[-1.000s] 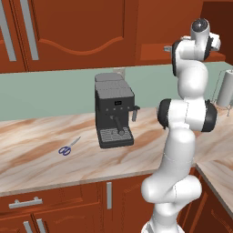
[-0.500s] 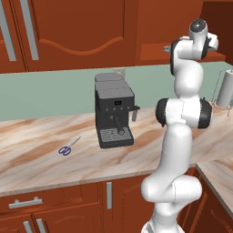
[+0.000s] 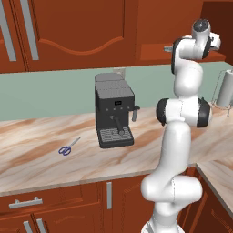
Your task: Restock the canned food cabinet by taking the new fresh canned food from the counter and placing it in the cabinet. Then, take the old canned food from the cabinet and place it on the counter.
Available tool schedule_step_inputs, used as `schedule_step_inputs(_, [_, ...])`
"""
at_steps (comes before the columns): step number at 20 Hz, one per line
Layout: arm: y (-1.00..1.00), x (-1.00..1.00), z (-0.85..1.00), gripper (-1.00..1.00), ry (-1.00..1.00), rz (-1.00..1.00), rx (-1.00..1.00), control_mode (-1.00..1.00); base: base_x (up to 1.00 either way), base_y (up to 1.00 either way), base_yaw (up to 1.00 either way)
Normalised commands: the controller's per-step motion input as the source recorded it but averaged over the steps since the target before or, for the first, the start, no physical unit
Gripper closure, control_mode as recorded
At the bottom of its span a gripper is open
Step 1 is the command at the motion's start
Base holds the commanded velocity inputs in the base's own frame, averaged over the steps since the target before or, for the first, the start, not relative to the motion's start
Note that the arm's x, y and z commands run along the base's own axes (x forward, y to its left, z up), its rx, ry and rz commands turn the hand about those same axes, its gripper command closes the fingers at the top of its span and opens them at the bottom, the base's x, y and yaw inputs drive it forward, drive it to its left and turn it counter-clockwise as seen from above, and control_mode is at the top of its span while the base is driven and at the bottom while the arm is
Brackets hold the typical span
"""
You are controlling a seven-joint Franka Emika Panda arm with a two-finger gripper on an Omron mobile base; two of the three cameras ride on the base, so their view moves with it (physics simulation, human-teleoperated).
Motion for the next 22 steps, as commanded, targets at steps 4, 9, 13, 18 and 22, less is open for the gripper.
schedule_step_inputs(4, [-0.15,0.05,-0.11,1.0,0.0,0.0,0.0,-1.0,0.0,0.0,0.0])
schedule_step_inputs(9, [0.01,-0.48,0.0,1.0,-0.03,0.01,0.0,-1.0,0.0,0.0,0.0])
schedule_step_inputs(13, [0.21,-1.0,0.0,1.0,-0.2,0.02,0.0,-1.0,0.0,0.0,0.0])
schedule_step_inputs(18, [0.31,-1.0,0.03,1.0,-0.31,0.01,-0.02,-1.0,0.0,0.0,0.0])
schedule_step_inputs(22, [0.49,-1.0,0.0,1.0,-0.32,0.04,-0.08,-1.0,0.0,0.0,0.0])
